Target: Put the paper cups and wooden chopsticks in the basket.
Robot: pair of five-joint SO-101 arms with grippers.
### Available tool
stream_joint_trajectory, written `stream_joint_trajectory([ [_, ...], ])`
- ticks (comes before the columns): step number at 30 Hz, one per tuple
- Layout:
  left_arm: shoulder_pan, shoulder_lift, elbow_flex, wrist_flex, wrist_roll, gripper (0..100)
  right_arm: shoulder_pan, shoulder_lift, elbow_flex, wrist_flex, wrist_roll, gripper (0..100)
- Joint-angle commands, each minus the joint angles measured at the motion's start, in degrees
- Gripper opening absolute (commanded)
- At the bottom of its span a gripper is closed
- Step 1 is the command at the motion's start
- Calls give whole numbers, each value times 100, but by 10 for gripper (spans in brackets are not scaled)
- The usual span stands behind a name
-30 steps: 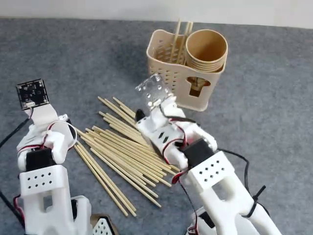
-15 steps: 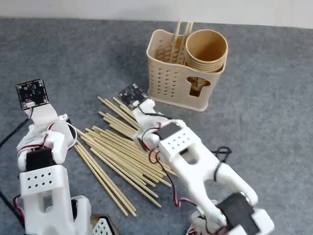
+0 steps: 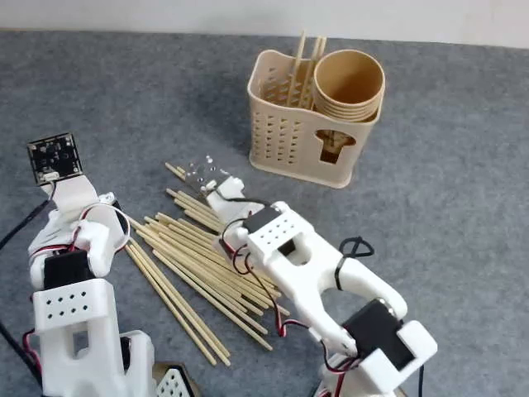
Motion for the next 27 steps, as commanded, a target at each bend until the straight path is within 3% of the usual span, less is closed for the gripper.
stream_joint_trajectory([
  [1, -40, -119, -57, -97, 26, 32, -57, 119, -303, 22, 70, 116],
  [8, -40, -119, -57, -97, 26, 32, -13, 637, -585, 13, 510, 110],
  [12, -40, -119, -57, -97, 26, 32, 84, 655, -646, 31, 545, 9],
  [18, -40, -119, -57, -97, 26, 32, 233, 629, -646, 48, 554, 5],
  [27, -40, -119, -57, -97, 26, 32, 295, -769, -268, 48, 554, 5],
])
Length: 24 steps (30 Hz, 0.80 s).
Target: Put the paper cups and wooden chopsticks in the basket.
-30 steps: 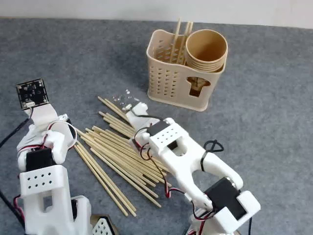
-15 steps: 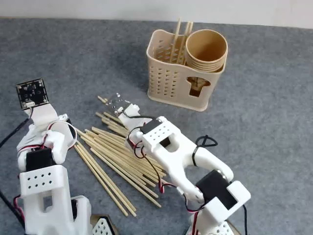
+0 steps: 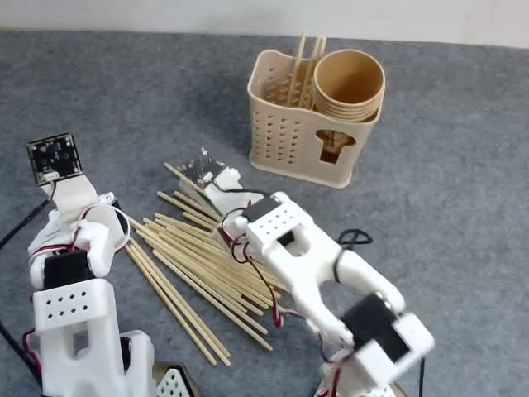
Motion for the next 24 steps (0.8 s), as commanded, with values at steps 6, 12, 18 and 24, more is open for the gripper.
stream_joint_trajectory([
  [6, -40, -119, -57, -97, 26, 32, 163, -1525, 497, 40, 70, 5],
  [12, -40, -119, -57, -97, 26, 32, 312, -2290, 523, 233, 35, 5],
  [18, -40, -119, -57, -105, 26, 32, 479, -3424, 769, 426, 26, 5],
  [24, -40, -119, -57, -105, 26, 32, 488, -4470, 1095, 418, 9, 5],
])
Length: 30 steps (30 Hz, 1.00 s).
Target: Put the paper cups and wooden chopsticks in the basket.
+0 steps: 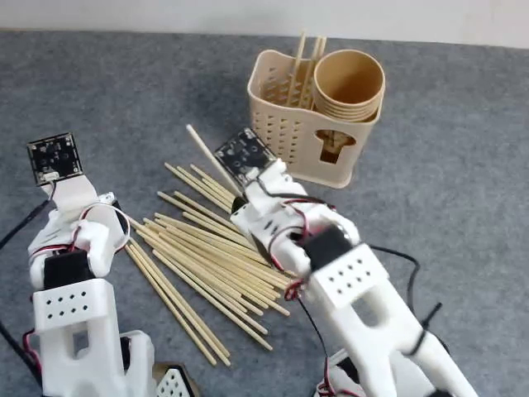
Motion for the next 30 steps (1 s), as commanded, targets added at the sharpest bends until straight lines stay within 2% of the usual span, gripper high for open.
stream_joint_trajectory([
  [1, -40, -119, -57, -105, 26, 32, 101, -681, -4, 13, -62, 5],
  [6, -40, -119, -57, -105, 26, 32, 110, -1130, -31, 13, -844, 5],
  [10, -163, -119, -66, -114, 26, 32, 110, -1376, -40, -163, -1134, 5],
  [18, -189, -119, -66, -114, 26, 32, 136, -1947, 277, -1631, -1160, 5],
  [24, -180, -119, -66, -114, 26, 32, 611, -2290, 840, -3073, -1152, 5],
  [30, -180, -119, -66, -114, 26, 32, 866, -2281, 971, -3943, -1187, 5],
])
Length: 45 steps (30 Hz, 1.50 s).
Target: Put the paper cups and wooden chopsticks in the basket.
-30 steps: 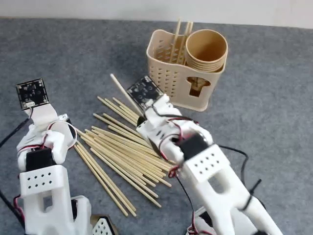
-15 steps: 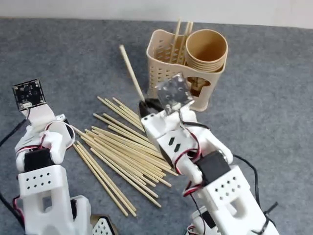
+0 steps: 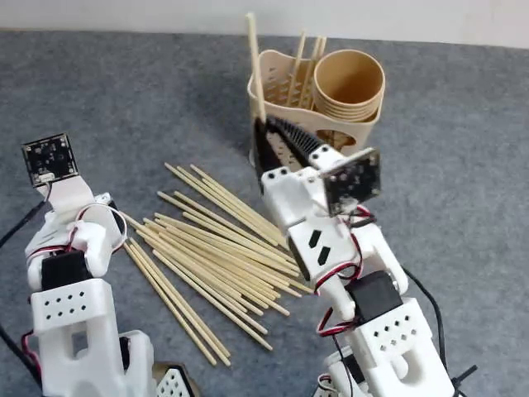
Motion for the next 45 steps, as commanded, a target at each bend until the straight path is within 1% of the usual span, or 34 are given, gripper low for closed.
stream_joint_trajectory([
  [1, -57, -119, -66, -114, 26, 32, 180, -145, -57, -593, -62, 5],
  [8, -66, -119, -66, -114, 26, 32, 286, -31, -75, -1569, -44, 5],
  [10, -66, -119, -66, -114, 26, 32, 338, 268, -101, -1842, -35, 5],
  [14, -66, -119, -57, -114, 26, 32, 734, 1033, -163, -2589, -62, 5],
  [16, -66, -119, -57, -114, 26, 32, 822, 1429, -330, -3081, -53, 5],
  [19, -66, -119, -57, -114, 26, 32, 910, 2026, -558, -3468, -53, 5],
  [24, -66, -119, -57, -114, 26, 32, 919, 2826, -963, -3767, -62, 5],
  [29, -66, -119, -57, -114, 26, 32, 919, 3371, -1042, -4154, -62, 5],
  [38, -48, -119, -57, -114, 26, 32, 927, 3670, -1077, -4488, -62, 5],
  [45, -48, -119, -57, -114, 26, 32, 919, 3741, -1692, -4505, -44, 5],
])
